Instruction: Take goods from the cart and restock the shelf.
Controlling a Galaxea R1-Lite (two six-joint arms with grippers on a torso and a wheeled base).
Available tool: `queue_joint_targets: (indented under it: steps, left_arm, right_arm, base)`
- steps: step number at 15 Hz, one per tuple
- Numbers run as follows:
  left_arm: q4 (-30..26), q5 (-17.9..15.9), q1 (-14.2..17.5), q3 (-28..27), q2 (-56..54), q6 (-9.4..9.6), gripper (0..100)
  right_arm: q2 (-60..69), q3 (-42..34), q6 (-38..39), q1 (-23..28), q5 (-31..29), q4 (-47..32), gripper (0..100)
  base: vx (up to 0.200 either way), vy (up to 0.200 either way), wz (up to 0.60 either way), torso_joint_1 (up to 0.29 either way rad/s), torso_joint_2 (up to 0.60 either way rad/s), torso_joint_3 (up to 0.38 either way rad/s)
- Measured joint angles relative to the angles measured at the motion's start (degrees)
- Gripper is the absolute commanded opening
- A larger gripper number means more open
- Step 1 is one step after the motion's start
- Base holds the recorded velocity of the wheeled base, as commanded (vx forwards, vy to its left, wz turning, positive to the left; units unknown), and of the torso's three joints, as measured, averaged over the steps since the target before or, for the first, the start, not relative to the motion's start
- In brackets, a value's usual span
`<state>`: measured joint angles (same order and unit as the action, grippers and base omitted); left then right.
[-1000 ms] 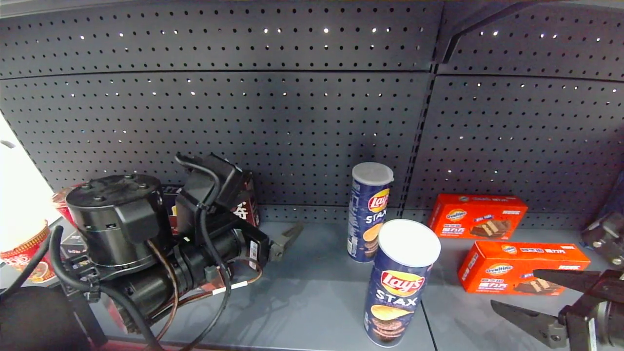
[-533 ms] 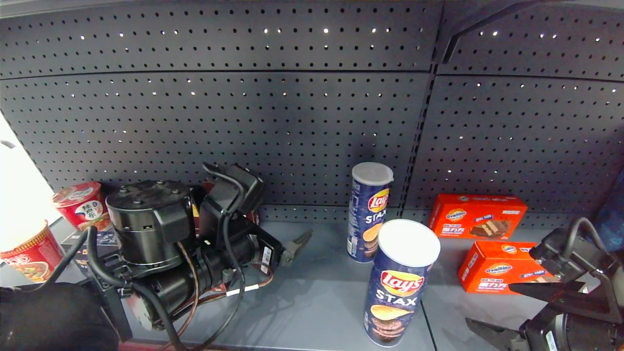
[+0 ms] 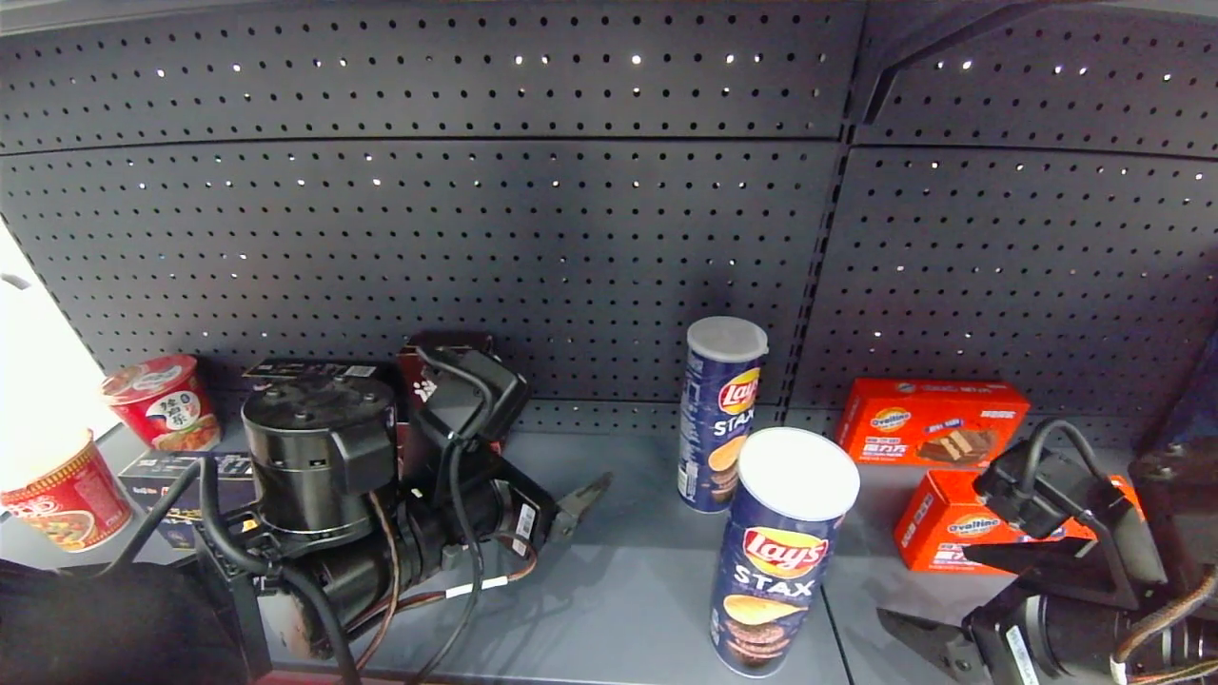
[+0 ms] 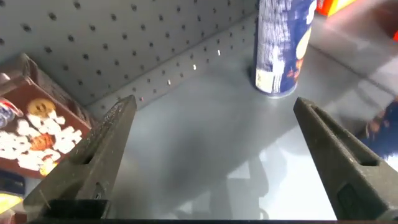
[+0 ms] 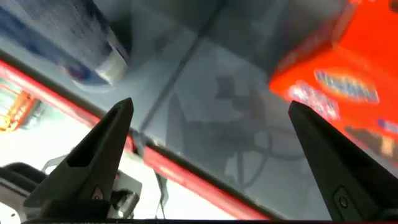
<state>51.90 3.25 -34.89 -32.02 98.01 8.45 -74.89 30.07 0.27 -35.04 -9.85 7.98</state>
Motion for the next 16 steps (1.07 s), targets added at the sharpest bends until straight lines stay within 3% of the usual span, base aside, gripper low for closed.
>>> queue_joint_targets:
  steps: [7, 16]
  left_arm:
    - [0.02, -0.06, 0.17, 1.18, -0.44, 0.59, 100]
    - [0.22, -0.13, 0.66, 0.48, -0.33, 0.99, 100]
  right_arm:
    - [-5.84, 3.63, -0.06, -3.24, -1.17, 1.58, 100]
    - [-10.03, 4.77, -0.17, -3.08, -0.71, 1.8, 100]
  base:
    - [0.0, 0.0, 0.0, 0.0, 0.0, 0.0]
    - [0.0, 0.0, 0.0, 0.0, 0.0, 0.0]
